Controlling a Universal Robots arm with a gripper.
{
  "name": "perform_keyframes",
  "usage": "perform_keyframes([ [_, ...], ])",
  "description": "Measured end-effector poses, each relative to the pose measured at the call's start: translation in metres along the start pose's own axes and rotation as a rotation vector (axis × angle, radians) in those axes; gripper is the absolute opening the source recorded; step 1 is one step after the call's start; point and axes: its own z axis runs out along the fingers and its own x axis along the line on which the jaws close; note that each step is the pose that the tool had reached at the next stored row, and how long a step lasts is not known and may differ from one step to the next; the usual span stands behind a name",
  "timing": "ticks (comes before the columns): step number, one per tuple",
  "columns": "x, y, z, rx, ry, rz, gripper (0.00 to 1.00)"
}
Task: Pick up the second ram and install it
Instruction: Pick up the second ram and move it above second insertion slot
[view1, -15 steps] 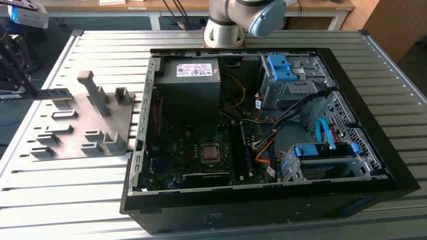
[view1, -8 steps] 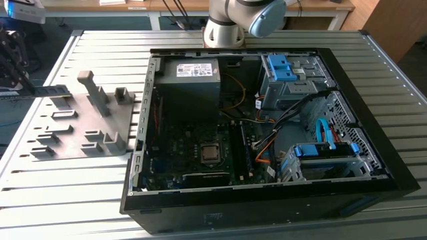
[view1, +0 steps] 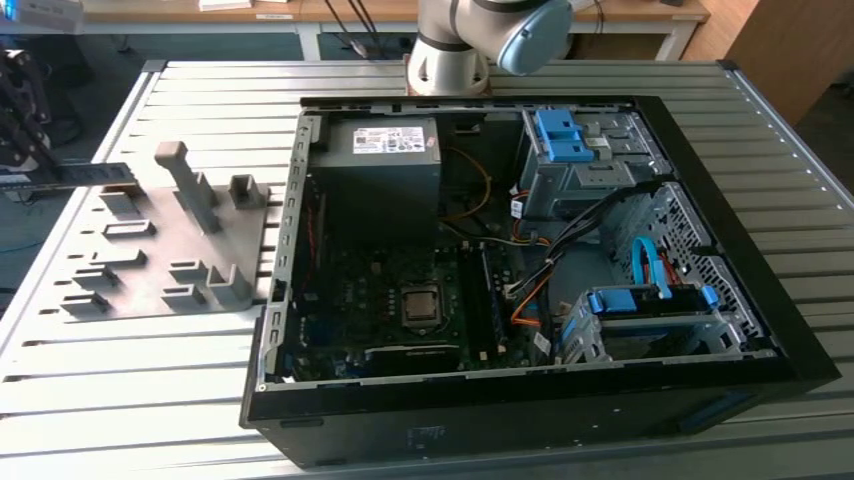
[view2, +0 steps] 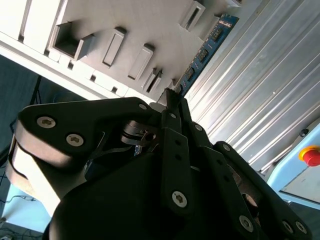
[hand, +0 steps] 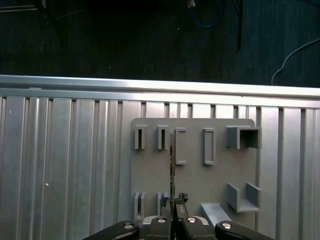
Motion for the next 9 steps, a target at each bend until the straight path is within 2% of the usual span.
perform_keyframes([
  [9,-0.0003,0.0002,-0.0137,0.0000,-0.0023,0.000,0.14],
])
